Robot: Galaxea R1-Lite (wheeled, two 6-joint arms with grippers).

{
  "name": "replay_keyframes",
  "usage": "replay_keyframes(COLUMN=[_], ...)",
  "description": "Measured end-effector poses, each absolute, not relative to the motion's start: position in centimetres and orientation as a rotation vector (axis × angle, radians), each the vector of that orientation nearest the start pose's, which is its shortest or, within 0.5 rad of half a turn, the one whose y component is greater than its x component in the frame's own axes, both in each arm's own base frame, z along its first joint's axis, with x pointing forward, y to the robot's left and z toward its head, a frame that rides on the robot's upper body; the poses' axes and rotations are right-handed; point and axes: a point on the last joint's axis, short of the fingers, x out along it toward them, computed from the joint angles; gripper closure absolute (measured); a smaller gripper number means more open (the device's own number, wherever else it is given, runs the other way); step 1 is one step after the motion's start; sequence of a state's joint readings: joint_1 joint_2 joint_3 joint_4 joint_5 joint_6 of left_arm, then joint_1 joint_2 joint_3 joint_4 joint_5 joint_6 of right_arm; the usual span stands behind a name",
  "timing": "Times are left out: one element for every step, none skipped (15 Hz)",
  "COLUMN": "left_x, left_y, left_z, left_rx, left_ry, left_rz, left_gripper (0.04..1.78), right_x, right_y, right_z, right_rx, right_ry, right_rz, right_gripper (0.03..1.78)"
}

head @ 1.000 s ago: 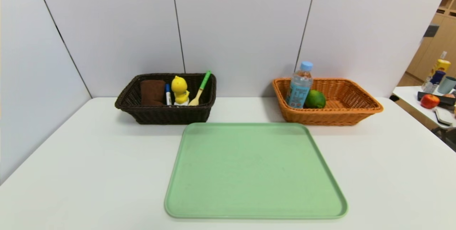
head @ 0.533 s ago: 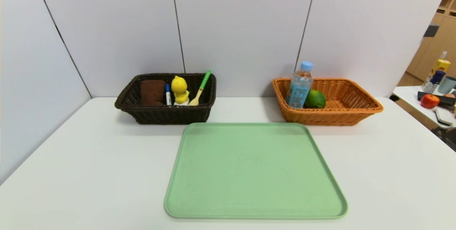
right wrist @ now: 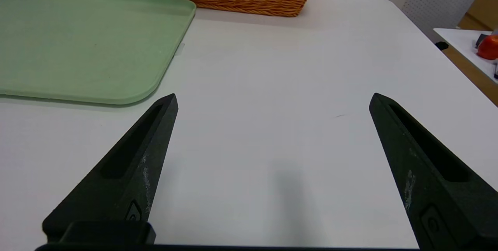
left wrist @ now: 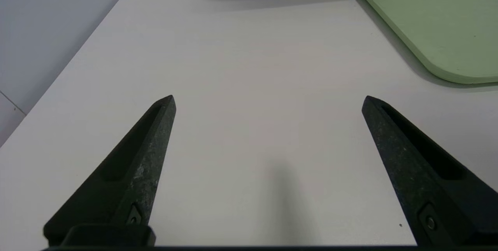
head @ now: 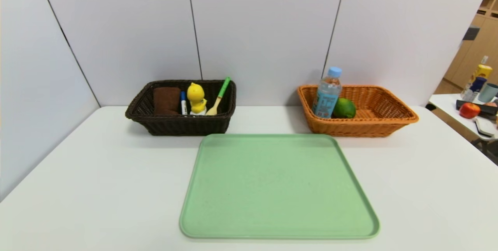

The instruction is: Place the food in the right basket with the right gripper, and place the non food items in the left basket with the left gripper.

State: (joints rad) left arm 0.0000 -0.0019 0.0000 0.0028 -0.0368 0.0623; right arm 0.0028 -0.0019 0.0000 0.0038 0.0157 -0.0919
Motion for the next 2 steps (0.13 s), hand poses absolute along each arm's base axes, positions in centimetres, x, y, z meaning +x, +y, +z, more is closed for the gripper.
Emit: replay_keyframes(left_x=[-2.3, -2.3], left_y=[-0.08, -0.08], left_z=[7.52, 7.51], left_rx=[0.062, 0.063], left_ry=[0.0, 0.0], left_rz=[-0.037, -0.037], left_gripper=[0.13, 0.13], right_x=[-2.29, -2.29], right_y=[0.02, 0.02], right_z=[7.51, 7.52], right_rx=[-0.087, -0.079], right_ry=[0.001, 0.0], right_rz=[0.015, 0.014], right_gripper=[0.11, 0.11])
